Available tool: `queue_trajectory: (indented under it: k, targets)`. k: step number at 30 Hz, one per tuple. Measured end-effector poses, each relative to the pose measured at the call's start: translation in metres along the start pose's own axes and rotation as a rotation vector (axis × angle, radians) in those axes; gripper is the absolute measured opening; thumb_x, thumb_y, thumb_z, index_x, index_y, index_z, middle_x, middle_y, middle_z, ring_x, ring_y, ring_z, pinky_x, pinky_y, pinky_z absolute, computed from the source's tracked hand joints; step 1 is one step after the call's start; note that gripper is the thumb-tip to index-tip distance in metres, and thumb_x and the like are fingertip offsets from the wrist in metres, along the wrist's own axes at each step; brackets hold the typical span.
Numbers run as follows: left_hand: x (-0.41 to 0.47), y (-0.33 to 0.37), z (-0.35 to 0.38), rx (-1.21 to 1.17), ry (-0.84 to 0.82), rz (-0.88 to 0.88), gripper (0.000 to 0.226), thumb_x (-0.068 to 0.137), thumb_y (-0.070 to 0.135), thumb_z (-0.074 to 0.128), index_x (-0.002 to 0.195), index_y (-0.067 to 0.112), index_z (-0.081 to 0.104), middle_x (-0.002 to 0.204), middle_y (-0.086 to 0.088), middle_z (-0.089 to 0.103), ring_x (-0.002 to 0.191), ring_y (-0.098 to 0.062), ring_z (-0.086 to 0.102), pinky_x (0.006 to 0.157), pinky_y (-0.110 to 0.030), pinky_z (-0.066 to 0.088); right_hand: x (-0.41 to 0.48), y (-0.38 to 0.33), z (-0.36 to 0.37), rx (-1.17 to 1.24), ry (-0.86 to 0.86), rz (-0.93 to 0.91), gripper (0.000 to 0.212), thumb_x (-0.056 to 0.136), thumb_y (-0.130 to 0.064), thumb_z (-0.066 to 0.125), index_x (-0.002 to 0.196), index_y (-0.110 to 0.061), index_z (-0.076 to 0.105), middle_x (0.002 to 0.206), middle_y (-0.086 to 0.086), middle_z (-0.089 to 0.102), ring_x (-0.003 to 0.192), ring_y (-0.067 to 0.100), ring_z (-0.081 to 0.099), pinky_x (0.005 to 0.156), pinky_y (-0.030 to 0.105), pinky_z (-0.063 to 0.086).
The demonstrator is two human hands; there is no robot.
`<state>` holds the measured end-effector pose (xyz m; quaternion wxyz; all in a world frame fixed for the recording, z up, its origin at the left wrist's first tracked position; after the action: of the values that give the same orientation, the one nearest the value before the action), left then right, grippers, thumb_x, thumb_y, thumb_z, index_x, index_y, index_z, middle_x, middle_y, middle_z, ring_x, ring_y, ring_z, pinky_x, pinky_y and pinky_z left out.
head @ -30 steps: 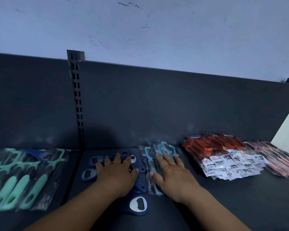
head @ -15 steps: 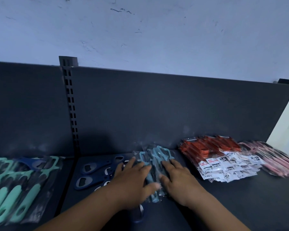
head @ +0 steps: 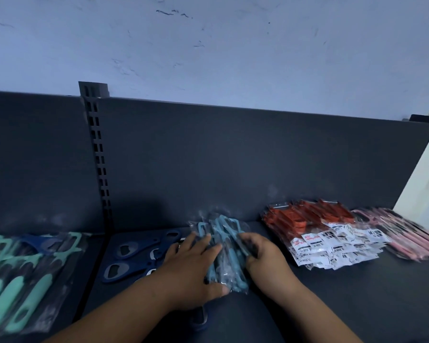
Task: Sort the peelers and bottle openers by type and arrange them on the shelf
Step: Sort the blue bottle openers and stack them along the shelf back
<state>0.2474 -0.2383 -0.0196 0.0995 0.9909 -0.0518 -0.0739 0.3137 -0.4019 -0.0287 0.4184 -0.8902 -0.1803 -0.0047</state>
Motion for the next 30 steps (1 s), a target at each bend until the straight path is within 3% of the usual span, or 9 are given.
queue_trajectory:
  k: [2,6,9,12,18,25,30]
  targets:
    - [0.000,0.001,0.001,0.011,-0.001,0.016,0.082,0.084,0.068,0.043,0.151,0.037,0.006,0.160,0.010,-0.014,0.144,-0.018,-0.024,0.116,-0.046,-0.008,-0.001,-0.001,-0.001,0.014,0.042,0.020,0.054,0.075,0.008,0.045,0.114,-0.025,0.064,0.115,-0.001,0.064,0.104,0.009,0.061,0.095,0.020,0.046]
    - [0.001,0.001,0.000,0.043,0.019,0.036,0.079,0.085,0.067,0.042,0.151,0.033,0.015,0.161,0.010,-0.007,0.145,-0.018,-0.022,0.117,-0.047,-0.008,-0.002,-0.002,-0.008,-0.077,0.167,0.057,0.043,0.083,0.005,0.047,0.120,-0.013,0.062,0.124,0.004,0.056,0.110,0.015,0.055,0.089,0.008,0.031]
    - [0.002,0.004,0.000,0.103,0.046,0.078,0.077,0.086,0.066,0.042,0.149,0.028,0.020,0.161,0.008,0.002,0.146,-0.016,-0.018,0.118,-0.046,-0.008,-0.005,-0.004,-0.002,-0.209,0.057,0.084,0.039,0.091,-0.024,0.055,0.130,-0.018,0.056,0.137,0.004,0.049,0.123,0.022,0.048,0.102,0.021,0.034]
    - [0.003,0.006,0.002,0.134,0.065,0.081,0.075,0.086,0.066,0.041,0.146,0.023,0.025,0.158,0.005,0.018,0.147,-0.017,-0.011,0.118,-0.045,-0.007,-0.010,-0.008,0.005,-0.377,-0.094,0.123,0.049,0.093,-0.049,0.045,0.139,-0.032,0.044,0.154,-0.001,0.029,0.138,0.027,0.030,0.113,0.037,0.026]
    - [0.000,0.008,0.001,0.167,0.082,0.051,0.072,0.086,0.067,0.039,0.140,0.019,0.032,0.152,0.001,0.030,0.147,-0.021,-0.002,0.118,-0.045,-0.003,-0.013,-0.007,0.008,-0.406,-0.146,0.025,0.050,0.098,-0.046,0.037,0.145,-0.029,0.038,0.158,-0.001,0.023,0.147,0.021,0.009,0.119,0.035,0.012]
    - [-0.003,0.007,0.004,0.084,0.089,0.054,0.078,0.087,0.064,0.043,0.147,0.020,0.023,0.153,0.000,0.027,0.144,-0.020,0.013,0.118,-0.037,0.014,-0.015,-0.011,0.008,-0.362,-0.190,-0.031,0.053,0.100,-0.038,0.036,0.151,-0.031,0.023,0.160,0.002,0.012,0.147,0.021,0.012,0.116,0.027,0.014]
    - [-0.003,0.004,0.005,0.084,0.064,0.045,0.082,0.088,0.065,0.041,0.152,0.021,0.013,0.160,0.001,0.012,0.148,-0.018,0.000,0.120,-0.038,0.006,-0.008,-0.013,0.011,-0.455,-0.173,-0.025,0.049,0.100,-0.037,0.035,0.149,-0.030,0.030,0.157,0.006,0.024,0.140,0.029,0.024,0.115,0.030,0.021]
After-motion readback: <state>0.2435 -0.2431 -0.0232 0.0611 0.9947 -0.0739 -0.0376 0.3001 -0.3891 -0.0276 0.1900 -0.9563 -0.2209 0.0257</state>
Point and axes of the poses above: each hand's wrist, its own x-axis towards the middle knuckle, its own z-axis out of the palm, y = z × x, the point moved 2 cm from there along x, towards the middle knuckle
